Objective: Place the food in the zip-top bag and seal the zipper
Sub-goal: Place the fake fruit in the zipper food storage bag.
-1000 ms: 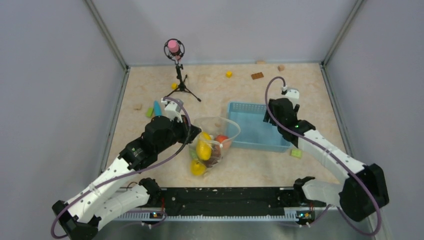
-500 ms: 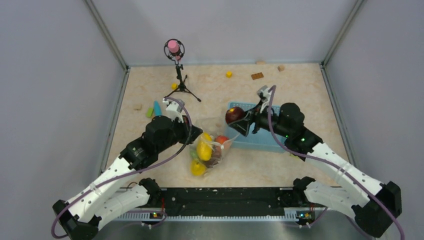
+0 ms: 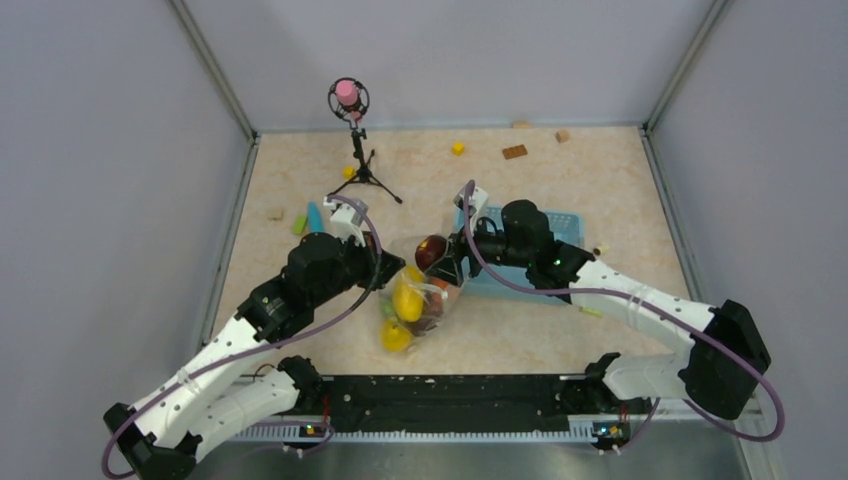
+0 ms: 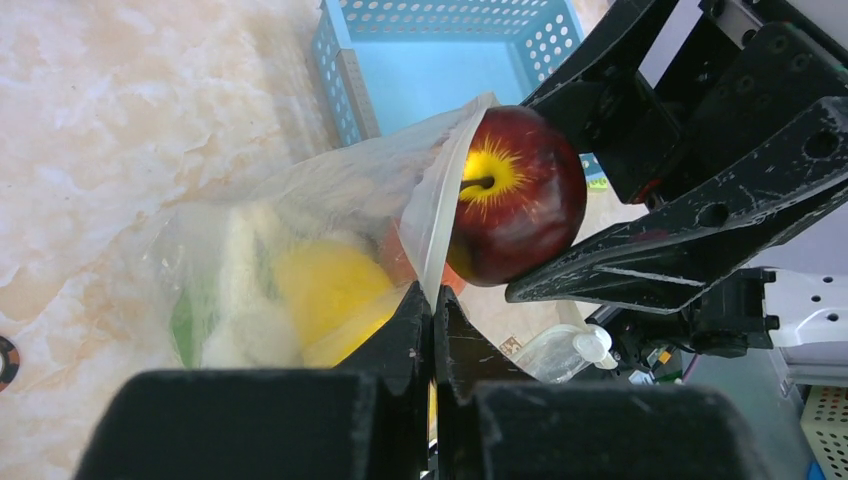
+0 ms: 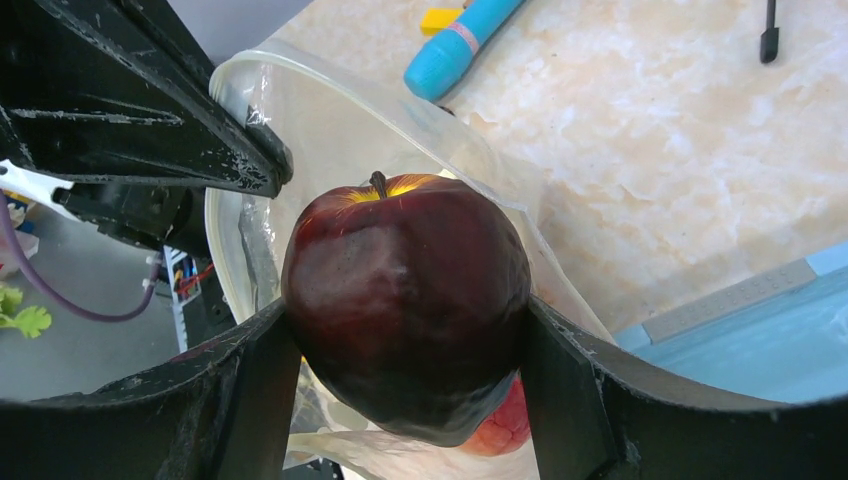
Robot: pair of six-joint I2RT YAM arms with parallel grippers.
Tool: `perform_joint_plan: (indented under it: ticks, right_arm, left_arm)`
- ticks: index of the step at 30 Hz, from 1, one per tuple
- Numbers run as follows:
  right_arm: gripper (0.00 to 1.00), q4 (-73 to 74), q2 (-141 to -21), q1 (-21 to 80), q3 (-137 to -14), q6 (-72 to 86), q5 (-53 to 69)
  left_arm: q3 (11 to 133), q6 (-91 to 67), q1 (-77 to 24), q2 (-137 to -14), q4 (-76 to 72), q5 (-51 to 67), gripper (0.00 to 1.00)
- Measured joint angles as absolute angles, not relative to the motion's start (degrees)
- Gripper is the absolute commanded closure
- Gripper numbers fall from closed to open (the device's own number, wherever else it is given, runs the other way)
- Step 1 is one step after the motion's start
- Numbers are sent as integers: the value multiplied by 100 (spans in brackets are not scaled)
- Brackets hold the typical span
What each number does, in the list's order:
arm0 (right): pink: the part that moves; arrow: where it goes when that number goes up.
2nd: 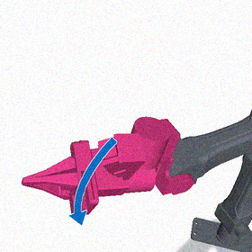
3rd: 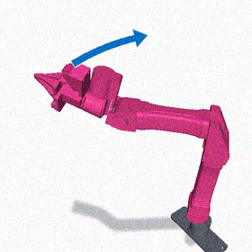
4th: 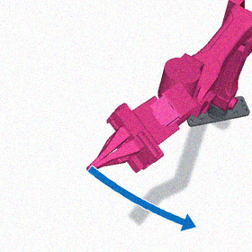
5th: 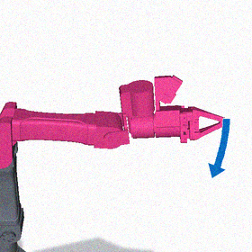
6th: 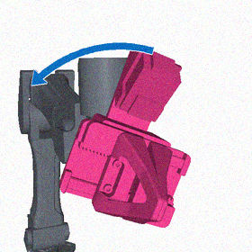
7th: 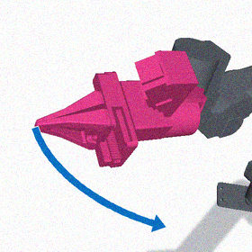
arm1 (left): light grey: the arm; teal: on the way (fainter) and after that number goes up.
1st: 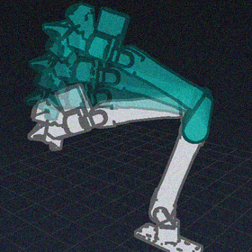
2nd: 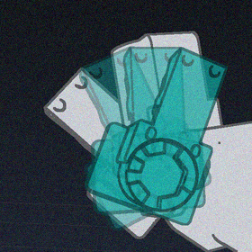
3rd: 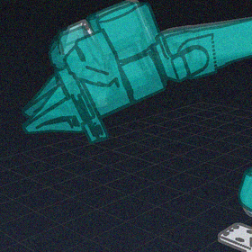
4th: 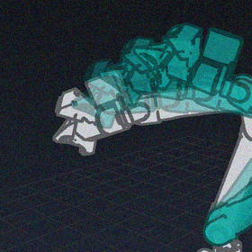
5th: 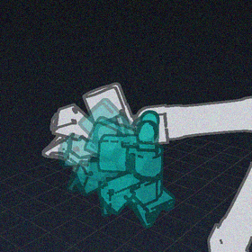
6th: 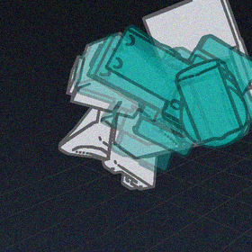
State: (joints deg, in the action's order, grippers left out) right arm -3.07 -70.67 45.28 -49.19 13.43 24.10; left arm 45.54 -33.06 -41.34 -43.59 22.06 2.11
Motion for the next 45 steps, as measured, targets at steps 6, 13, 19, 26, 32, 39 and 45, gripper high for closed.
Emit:
perform_joint_plan:
  ticks: [6, 13, 19, 26, 32, 39, 45]
  right_arm:
    - [1, -84, -7146, 4637, -5046, 1321, 2412]
    - [1, 49, -7242, 4674, -5299, 1323, 2386]
    - [1, 222, -7046, 4676, -5304, 1278, 2169]
    - [3, 504, -6466, 4676, -5304, 1074, 1131]
    - [15, 840, -6377, 4668, -5304, 958, 386]
    - [36, 950, -6890, 4604, -5356, 958, -89]
    - [62, 860, -7332, 4556, -5382, 1028, -196]
  left_arm:
    - [4530, -3306, -4134, -4311, 2204, 215, 100]
    - [4530, -3304, -4134, -4311, 2204, 215, 100]
    - [4530, -3306, -4134, -4311, 2204, 233, 100]
    - [4530, -3304, -4134, -4311, 2204, 261, 100]
    - [4530, -3299, -4134, -4311, 2202, 325, 100]
    - [4530, -3277, -4134, -4313, 2178, 456, 100]
    - [4523, -3238, -4134, -4340, 2132, 548, 100]
